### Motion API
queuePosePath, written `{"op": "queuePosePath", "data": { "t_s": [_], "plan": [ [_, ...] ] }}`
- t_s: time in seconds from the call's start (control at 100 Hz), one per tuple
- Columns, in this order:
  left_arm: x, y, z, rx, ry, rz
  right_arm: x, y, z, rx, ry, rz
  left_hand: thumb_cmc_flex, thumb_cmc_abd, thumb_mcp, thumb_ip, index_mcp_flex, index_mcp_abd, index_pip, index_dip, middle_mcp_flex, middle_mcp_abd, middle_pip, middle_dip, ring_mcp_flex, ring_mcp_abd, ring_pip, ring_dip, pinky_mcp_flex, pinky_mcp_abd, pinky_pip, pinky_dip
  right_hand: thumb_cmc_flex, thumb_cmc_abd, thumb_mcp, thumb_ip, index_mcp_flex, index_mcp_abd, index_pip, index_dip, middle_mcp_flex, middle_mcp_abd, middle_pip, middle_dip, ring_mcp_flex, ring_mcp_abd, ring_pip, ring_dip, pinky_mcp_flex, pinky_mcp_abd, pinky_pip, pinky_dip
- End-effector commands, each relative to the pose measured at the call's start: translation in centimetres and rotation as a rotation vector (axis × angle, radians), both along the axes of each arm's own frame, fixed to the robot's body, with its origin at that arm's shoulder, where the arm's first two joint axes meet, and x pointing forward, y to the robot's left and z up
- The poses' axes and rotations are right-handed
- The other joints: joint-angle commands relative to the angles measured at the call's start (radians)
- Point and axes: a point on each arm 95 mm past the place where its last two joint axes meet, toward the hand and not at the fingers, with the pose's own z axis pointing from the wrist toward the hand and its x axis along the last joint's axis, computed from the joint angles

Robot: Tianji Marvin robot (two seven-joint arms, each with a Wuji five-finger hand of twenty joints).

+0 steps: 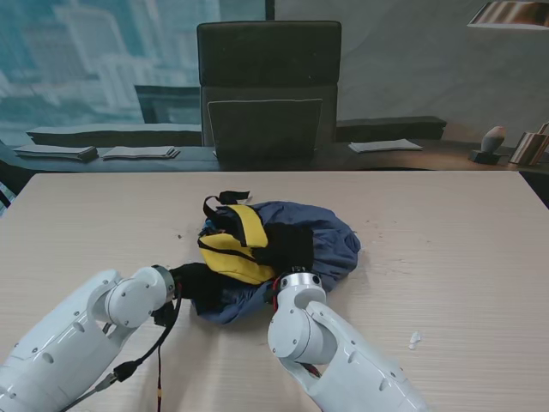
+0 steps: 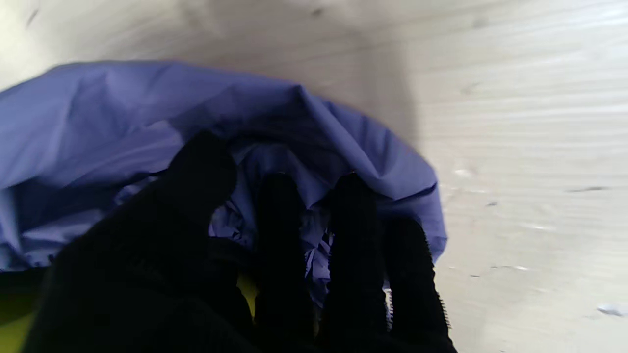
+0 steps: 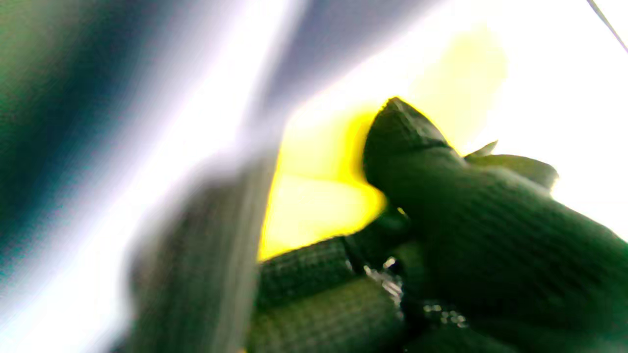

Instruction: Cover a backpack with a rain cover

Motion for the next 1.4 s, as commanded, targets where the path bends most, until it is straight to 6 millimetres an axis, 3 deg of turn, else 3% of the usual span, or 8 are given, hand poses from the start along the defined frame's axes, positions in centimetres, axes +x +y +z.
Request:
{"op": "queuePosePath", "data": {
  "t_s": [0.0,0.16,0.19,0.56,0.83,0.95,1.17,1.39],
  "plan": [
    [-0.7,0.5,-0.2,-0.001,0.007,0.008,0.7,-0.6,0.2,-0.025,-0.018,0.03,-0.034,-0.014,-0.081,0.002,0.095,-0.063,0.114,0.099,-0.006,-0.034,0.056,-0.038,-0.015,0.004,-0.006,0.018,-0.035,0.006,-0.034,-0.018,0.07,0.016,0.113,0.011,0.036,-0.105,0.013,0.011,0.063,0.115,0.06,0.03,0.037,-0.074,0.04,0.018,0.004,0.005,0.031,0.001],
    [-2.1,1.8,0.5,0.07,-0.044,0.008,1.6,-1.9,-0.5,-0.154,-0.07,0.096,-0.067,0.012,-0.184,0.018,0.195,-0.091,0.184,0.327,-0.044,-0.026,0.054,-0.169,-0.038,0.012,-0.024,0.025,-0.05,0.008,-0.051,-0.028,0.077,0.016,0.115,0.012,0.034,-0.12,0.009,0.008,0.057,0.11,0.073,0.032,0.031,-0.078,0.046,0.015,0.011,0.007,0.031,0.002],
    [-2.4,2.0,0.7,0.079,-0.055,0.009,1.7,-2.1,-0.7,-0.176,-0.073,0.112,-0.074,0.019,-0.194,0.021,0.204,-0.086,0.189,0.366,-0.054,0.019,0.041,-0.177,-0.04,0.013,-0.027,0.024,-0.05,0.008,-0.051,-0.028,0.079,0.013,0.112,0.011,0.035,-0.123,0.008,0.008,0.057,0.109,0.074,0.032,0.034,-0.079,0.047,0.014,0.012,0.006,0.031,0.002],
    [-6.5,4.4,3.2,0.152,-0.173,0.028,3.4,-5.0,-2.1,-0.534,0.009,0.352,-0.174,0.086,-0.165,0.032,0.3,0.019,0.318,0.581,-0.085,0.033,-0.074,-0.321,-0.06,0.022,-0.102,-0.027,-0.047,0.011,-0.06,-0.034,0.077,0.002,0.076,0.008,0.046,-0.157,0.001,-0.008,0.068,0.084,0.059,0.019,0.044,-0.105,0.029,0.007,0.007,-0.009,0.006,-0.008],
    [-9.0,6.9,6.0,0.329,-0.308,0.047,4.3,-6.7,-2.3,-0.761,-0.016,0.566,-0.189,0.1,-0.181,0.029,0.279,-0.003,0.309,0.636,-0.089,0.03,-0.082,-0.33,-0.06,0.016,-0.111,-0.035,-0.053,0.01,-0.072,-0.04,0.053,0.073,0.016,0.021,0.031,-0.275,-0.018,0.004,0.029,0.015,0.042,0.016,0.009,-0.166,-0.016,0.02,-0.017,-0.019,-0.024,-0.025],
    [-9.5,8.3,6.6,0.447,-0.347,0.079,4.5,-7.5,-2.3,-0.774,-0.051,0.674,-0.13,0.082,-0.208,0.016,0.171,-0.042,0.239,0.639,-0.135,0.032,-0.097,-0.334,-0.093,0.013,-0.125,-0.033,-0.08,0.008,-0.099,-0.052,0.048,0.113,-0.047,0.033,0.028,-0.363,-0.044,0.014,0.0,-0.05,0.012,-0.006,-0.037,-0.208,-0.052,0.029,-0.029,-0.018,-0.044,-0.036],
    [-8.3,8.9,7.0,0.503,-0.469,0.087,4.1,-8.5,-2.2,-0.879,-0.18,0.782,-0.031,0.171,-0.293,0.014,0.059,-0.134,0.138,0.572,-0.117,0.029,-0.107,-0.348,-0.048,-0.003,-0.124,-0.046,-0.054,0.01,-0.087,-0.05,0.001,0.102,-0.05,0.018,0.033,-0.467,-0.057,-0.004,-0.054,-0.157,-0.08,-0.056,-0.094,-0.241,-0.136,-0.003,-0.031,-0.019,-0.066,-0.038],
    [-6.3,7.9,7.3,0.441,-0.586,0.139,3.4,-8.5,-2.1,-0.861,-0.281,0.8,0.033,0.255,-0.347,-0.004,0.0,-0.124,0.139,0.482,-0.018,0.04,-0.073,-0.357,0.049,-0.001,-0.094,-0.059,0.011,0.018,-0.041,-0.025,-0.005,0.075,-0.023,0.006,0.041,-0.472,-0.049,-0.017,-0.168,-0.185,-0.148,-0.107,-0.172,-0.241,-0.159,-0.016,-0.048,-0.029,-0.071,-0.035]
  ]
}}
